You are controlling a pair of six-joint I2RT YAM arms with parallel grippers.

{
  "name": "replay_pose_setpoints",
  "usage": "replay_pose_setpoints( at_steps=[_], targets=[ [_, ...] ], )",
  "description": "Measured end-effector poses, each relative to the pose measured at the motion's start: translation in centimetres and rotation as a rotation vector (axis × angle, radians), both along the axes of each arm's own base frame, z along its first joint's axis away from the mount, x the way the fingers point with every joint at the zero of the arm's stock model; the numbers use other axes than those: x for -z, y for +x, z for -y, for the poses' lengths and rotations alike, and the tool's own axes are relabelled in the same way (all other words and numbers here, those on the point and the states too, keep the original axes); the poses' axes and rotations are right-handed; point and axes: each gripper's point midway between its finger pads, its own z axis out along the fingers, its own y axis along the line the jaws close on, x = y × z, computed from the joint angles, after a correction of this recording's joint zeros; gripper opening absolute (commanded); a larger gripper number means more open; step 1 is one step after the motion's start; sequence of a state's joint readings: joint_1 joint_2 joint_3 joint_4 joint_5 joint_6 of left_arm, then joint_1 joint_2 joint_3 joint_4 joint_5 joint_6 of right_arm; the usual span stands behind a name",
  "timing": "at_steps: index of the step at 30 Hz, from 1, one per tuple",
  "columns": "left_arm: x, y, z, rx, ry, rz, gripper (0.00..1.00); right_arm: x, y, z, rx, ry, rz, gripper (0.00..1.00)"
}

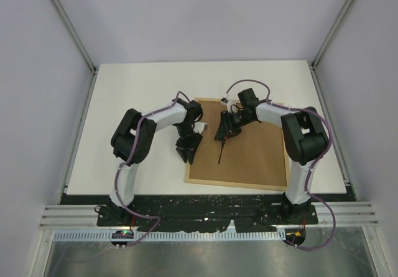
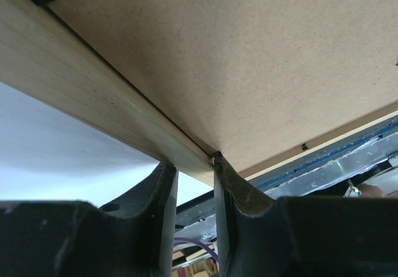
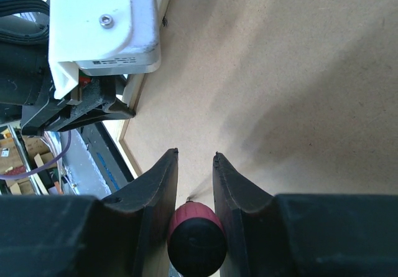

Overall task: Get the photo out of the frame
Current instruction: Adjust the photo frame item on the photo frame.

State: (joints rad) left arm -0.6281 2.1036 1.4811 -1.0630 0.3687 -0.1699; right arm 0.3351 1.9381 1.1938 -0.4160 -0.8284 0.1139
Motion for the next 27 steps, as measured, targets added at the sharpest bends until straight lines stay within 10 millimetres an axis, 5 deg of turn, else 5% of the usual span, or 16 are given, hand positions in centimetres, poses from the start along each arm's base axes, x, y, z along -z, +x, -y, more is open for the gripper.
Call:
replay_pose_setpoints(
  at_steps=[4, 12, 20, 27],
  targets=[
    [0.0, 0.0, 0.0, -0.003, 0.016, -0.021, 0.0, 0.1, 0.1, 0.0, 0.004, -0.003, 0.001, 0.08],
    [-0.3, 0.9, -0.5, -0.02, 0.041, -0.006, 0.0, 0.2, 0.3, 0.0, 0.017, -0.011, 0.006, 0.08],
    [-0.6, 7.0, -1.6, -0.112, 0.037, 0.089, 0.0, -1.4, 3.6, -0.5, 0.038, -0.014, 0.13, 0.08],
    [-0.9, 9.4, -1.4, -0.107, 0.05, 0.178, 0.32, -2.2, 5.3, -0.7, 0.054, -0.043, 0.202, 0.08]
  ],
)
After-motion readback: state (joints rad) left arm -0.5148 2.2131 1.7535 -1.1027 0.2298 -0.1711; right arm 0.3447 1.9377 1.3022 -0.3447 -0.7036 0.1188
